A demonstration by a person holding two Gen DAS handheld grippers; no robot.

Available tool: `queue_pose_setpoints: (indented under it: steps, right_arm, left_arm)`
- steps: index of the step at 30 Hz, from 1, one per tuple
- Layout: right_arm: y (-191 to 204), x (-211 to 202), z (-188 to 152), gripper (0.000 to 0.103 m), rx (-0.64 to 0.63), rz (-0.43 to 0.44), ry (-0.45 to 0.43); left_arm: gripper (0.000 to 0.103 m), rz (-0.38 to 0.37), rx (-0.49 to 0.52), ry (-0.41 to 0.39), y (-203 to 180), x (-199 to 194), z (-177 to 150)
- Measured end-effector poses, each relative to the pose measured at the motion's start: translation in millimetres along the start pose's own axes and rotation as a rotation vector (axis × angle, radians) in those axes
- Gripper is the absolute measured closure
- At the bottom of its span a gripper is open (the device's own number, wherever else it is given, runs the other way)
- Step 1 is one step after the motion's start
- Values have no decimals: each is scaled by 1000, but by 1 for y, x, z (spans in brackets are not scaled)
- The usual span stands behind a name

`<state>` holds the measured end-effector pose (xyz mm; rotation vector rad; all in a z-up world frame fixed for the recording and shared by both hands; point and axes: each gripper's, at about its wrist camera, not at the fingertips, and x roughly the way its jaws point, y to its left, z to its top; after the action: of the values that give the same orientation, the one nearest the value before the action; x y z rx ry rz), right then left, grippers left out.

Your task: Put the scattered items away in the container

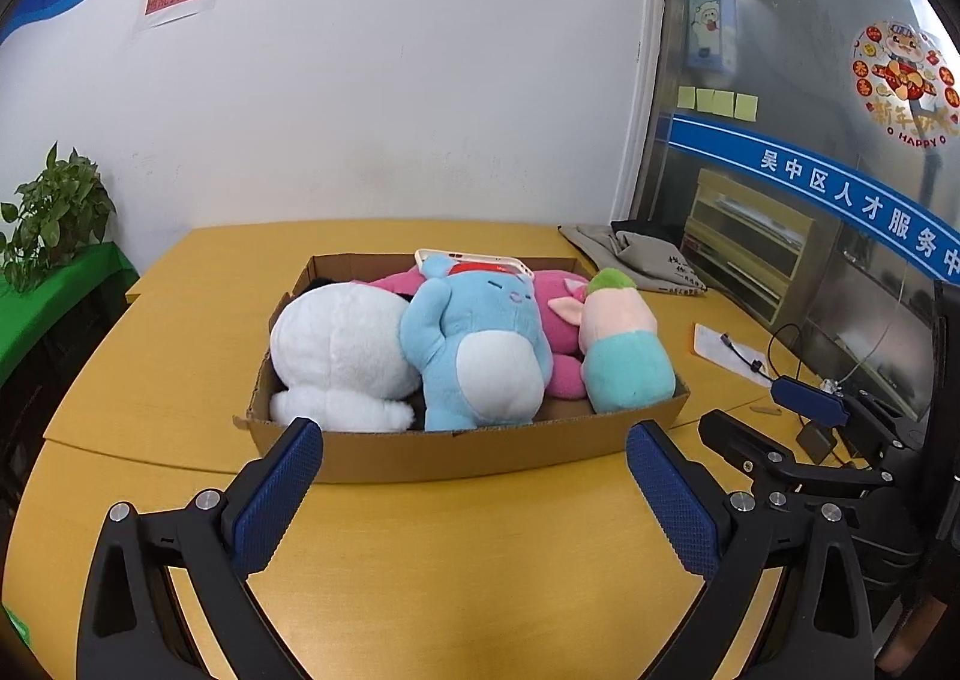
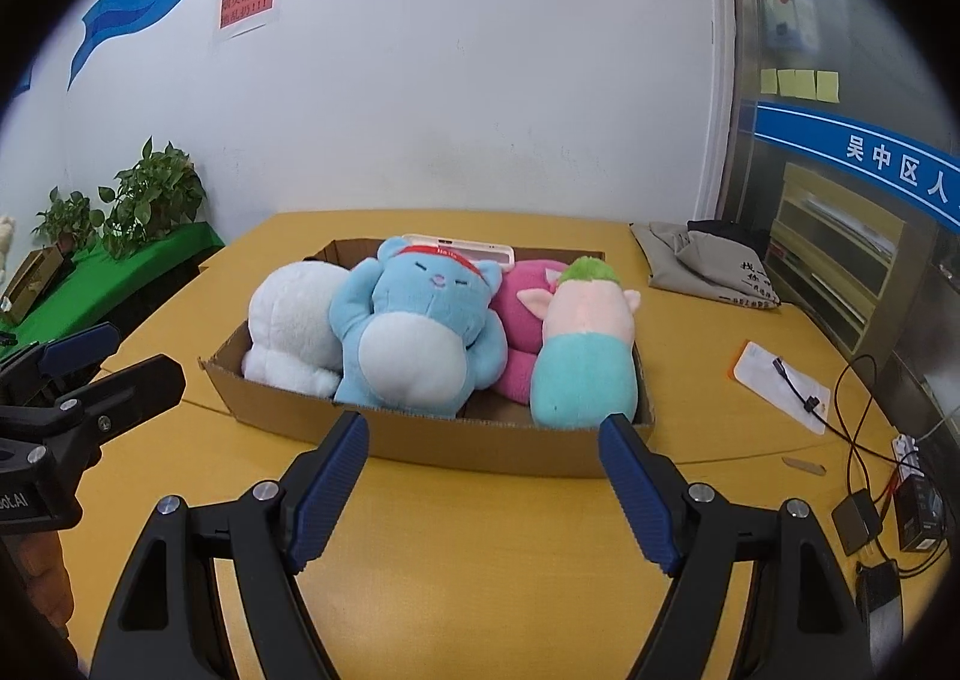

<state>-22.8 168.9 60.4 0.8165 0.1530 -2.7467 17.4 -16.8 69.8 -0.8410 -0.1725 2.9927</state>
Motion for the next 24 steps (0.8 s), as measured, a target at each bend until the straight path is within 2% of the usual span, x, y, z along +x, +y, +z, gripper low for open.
queue_pose_setpoints:
  steps: [7,18,24]
  right_arm:
    - [4,3,-18,24,1,3,13]
    - [-1,12,-27,24,14,0,28]
    - [-4,15,-40,24,30,0,47]
  left_arm:
    - [0,8,-5,26,1,5,-14]
    - [0,26,2,44,-3,13,-22]
    - [0,7,14,71,-11,19,-32]
